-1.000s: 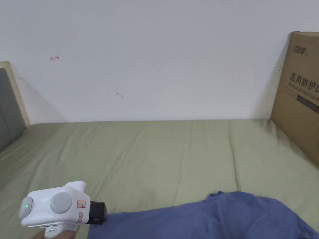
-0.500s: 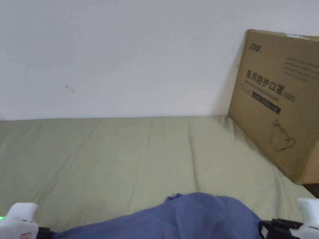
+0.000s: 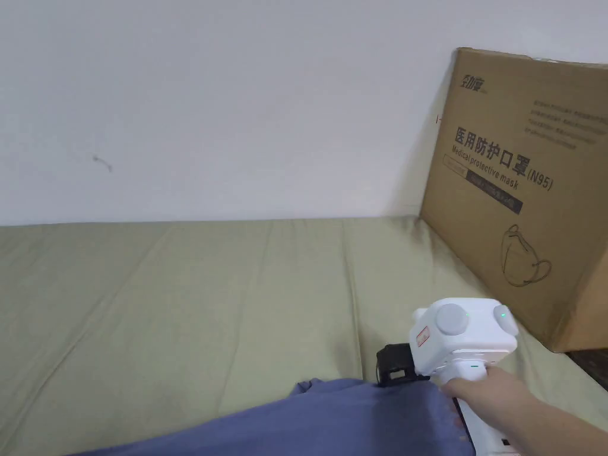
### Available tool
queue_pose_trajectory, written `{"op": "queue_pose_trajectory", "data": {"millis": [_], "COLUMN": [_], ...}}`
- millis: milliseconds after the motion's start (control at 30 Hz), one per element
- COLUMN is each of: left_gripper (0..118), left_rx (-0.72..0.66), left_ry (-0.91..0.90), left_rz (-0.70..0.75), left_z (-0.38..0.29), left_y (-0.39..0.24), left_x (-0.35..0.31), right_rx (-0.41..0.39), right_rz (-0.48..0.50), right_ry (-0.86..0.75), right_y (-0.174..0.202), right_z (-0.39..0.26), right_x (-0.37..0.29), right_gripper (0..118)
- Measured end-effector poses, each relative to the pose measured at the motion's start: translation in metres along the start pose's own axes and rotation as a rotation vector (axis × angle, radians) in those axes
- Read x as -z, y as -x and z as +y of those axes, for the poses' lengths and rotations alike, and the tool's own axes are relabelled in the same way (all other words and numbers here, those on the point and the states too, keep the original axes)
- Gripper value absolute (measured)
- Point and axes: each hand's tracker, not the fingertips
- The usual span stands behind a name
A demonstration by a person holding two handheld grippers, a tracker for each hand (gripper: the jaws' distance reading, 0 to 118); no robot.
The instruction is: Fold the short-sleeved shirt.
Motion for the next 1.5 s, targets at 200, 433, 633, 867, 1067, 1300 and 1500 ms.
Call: {"op": "queue_pose_trajectory", "data": {"millis": [200,433,633,867,1067,1300,1500], "left_gripper": [1,1,1,1,1,1,1], "left_rx": [-0.003,-0.046,-0.002,0.07,0.115,0.073,0.009], "left_ry": [0.036,-0.052,-0.241,-0.423,-0.547,-0.652,-0.715], "left_rz": [0.005,-0.012,-0.009,0.037,0.09,0.136,0.169], "left_z": [-0.009,-0.004,0.029,0.084,0.135,0.204,0.263], "left_y": [0.013,0.009,-0.007,-0.021,-0.023,-0.014,-0.004], "left_x": [-0.001,-0.048,-0.136,-0.241,-0.299,-0.307,-0.273], "right_rx": [0.021,0.072,0.099,0.068,0.054,0.059,0.108], "right_rz": [0.003,0.149,0.188,0.197,0.184,0.147,0.129], "right_ry": [0.007,-0.184,-0.409,-0.566,-0.694,-0.812,-0.911], "right_y": [-0.001,-0.016,-0.037,-0.04,-0.021,0.003,0.017], "right_z": [-0.018,-0.033,-0.058,-0.07,-0.049,0.02,0.084], "right_x": [-0.015,-0.123,-0.269,-0.413,-0.5,-0.534,-0.525], "right_gripper": [79,5,5,5,5,5,5]}}
